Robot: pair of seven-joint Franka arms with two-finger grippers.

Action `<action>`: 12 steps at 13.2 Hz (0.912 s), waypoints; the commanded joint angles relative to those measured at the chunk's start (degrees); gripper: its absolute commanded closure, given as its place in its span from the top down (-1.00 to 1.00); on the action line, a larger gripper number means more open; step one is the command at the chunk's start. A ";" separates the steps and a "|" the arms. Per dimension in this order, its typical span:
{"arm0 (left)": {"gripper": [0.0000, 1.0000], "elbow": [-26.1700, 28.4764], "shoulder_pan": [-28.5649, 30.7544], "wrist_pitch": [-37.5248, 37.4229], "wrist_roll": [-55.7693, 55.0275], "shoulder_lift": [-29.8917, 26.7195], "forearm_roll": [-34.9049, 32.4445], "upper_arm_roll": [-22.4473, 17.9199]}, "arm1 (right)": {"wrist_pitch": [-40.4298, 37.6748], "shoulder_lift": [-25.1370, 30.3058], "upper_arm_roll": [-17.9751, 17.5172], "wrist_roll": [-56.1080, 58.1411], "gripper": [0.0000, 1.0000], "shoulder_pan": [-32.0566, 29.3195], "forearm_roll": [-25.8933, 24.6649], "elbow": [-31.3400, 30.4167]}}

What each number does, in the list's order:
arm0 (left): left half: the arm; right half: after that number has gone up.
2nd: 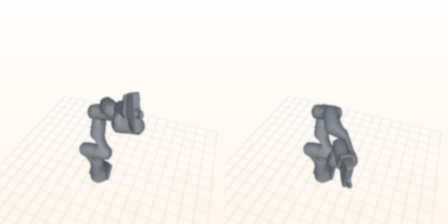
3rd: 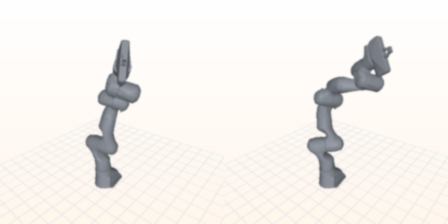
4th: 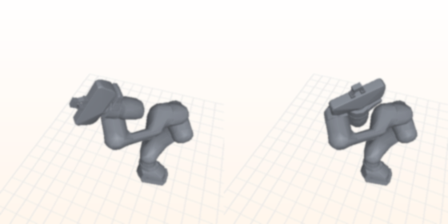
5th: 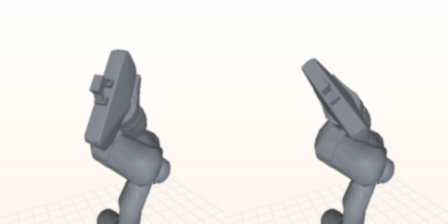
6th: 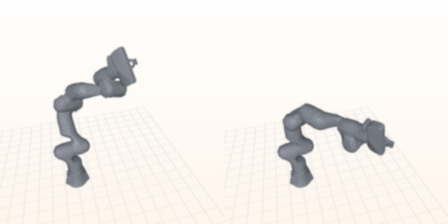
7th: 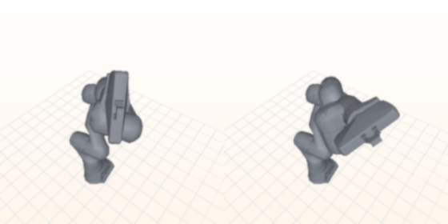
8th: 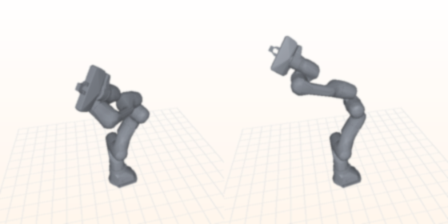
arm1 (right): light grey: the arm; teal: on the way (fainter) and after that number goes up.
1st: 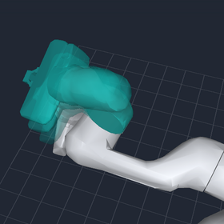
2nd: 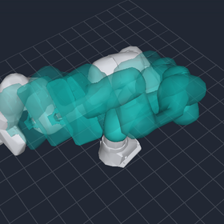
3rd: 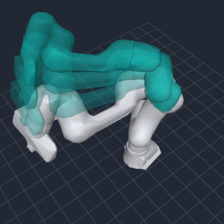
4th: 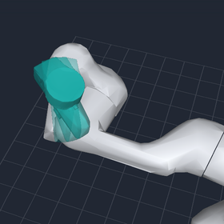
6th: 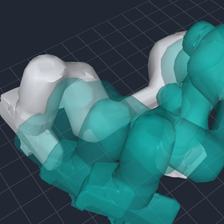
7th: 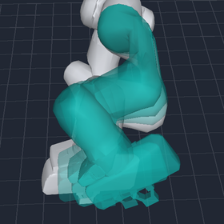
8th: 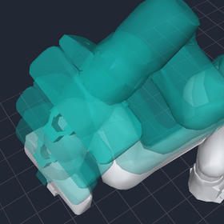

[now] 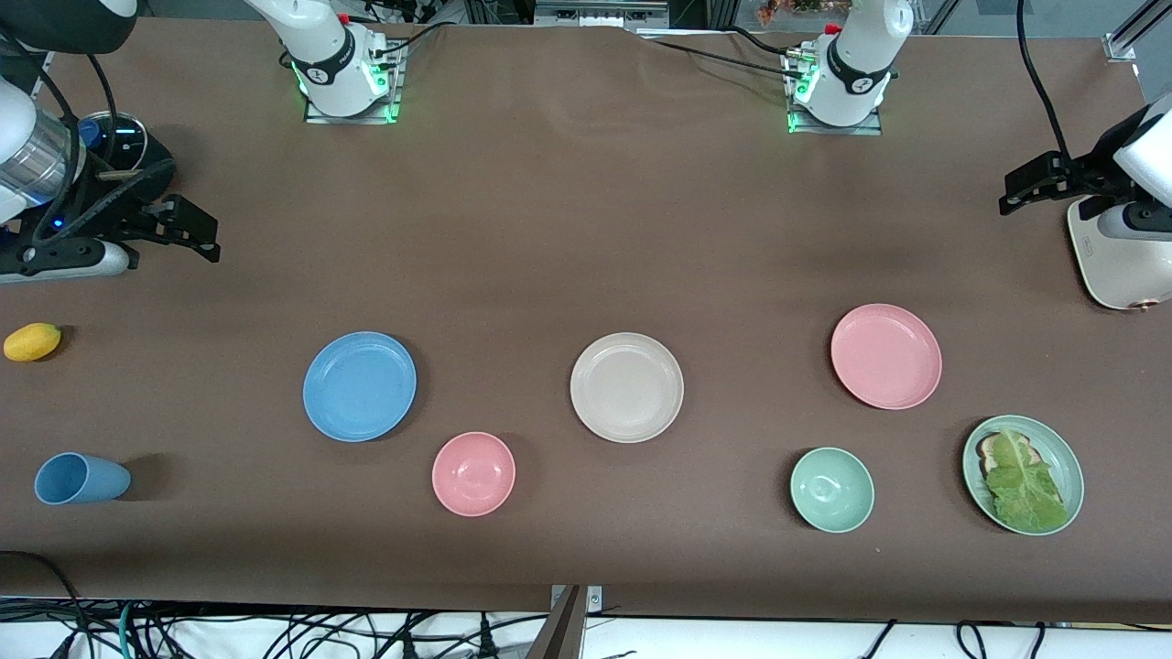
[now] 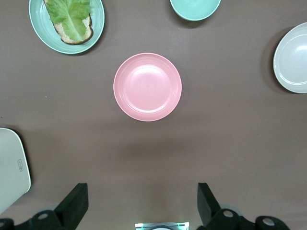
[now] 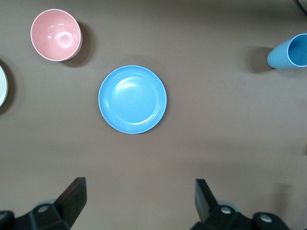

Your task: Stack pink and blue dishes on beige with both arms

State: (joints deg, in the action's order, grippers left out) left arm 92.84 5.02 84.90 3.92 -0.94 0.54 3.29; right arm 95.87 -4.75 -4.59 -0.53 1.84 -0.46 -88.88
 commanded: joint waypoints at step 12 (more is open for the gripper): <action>1.00 -1.61 -0.27 -0.62 0.38 0.76 -1.15 0.23 | -0.51 0.01 -0.07 0.09 1.00 0.36 0.11 1.08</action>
State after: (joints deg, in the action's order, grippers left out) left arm 92.84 4.96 84.90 3.92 -0.93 0.54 3.29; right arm 95.99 -4.75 -4.67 -0.54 2.22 -0.46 -88.83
